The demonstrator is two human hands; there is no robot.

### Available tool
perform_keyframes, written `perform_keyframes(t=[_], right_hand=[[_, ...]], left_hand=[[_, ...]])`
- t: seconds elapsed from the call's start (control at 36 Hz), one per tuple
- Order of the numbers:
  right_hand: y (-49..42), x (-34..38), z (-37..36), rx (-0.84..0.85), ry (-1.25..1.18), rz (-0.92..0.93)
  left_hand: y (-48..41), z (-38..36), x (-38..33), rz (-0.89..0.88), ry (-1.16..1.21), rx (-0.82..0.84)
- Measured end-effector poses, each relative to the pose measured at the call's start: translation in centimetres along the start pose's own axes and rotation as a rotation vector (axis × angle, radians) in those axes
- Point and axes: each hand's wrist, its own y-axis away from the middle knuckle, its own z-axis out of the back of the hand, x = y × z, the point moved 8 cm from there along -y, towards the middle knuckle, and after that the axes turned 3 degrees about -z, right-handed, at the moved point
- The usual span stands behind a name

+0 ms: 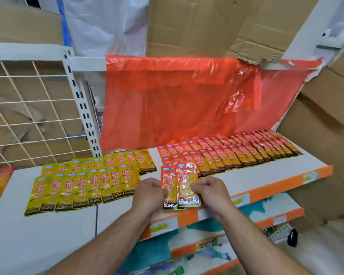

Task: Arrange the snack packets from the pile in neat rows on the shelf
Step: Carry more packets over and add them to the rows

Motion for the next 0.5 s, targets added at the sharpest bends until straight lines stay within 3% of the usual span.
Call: perform_keyframes(t=[0.25,0.5], right_hand=[[-4.7,-1.1,2.4,0.022,0.055,-0.039],[-9.2,-0.8,5.9,0.141,0.134,0.033]], left_hand=[[-2.7,-4.6,0.3,0.055,-0.068,-0.037],[-3.9,-7.1,-1.6,0.063,-0.215,-0.269]])
